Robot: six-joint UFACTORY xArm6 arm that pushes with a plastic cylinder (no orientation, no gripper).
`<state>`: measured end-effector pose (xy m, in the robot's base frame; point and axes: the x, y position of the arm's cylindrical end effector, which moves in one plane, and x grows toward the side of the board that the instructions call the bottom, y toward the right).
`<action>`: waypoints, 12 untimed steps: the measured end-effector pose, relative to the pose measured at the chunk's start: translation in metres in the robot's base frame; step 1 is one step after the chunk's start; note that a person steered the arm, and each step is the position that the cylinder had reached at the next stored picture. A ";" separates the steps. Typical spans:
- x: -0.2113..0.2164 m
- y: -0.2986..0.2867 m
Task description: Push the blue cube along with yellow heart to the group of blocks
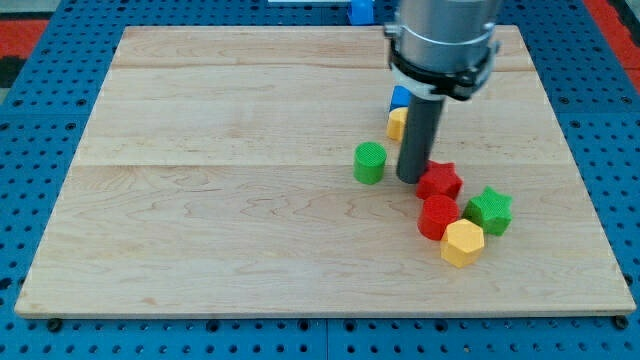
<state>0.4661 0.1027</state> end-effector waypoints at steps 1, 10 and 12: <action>-0.007 -0.006; 0.000 -0.050; -0.058 -0.081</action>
<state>0.4085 0.0215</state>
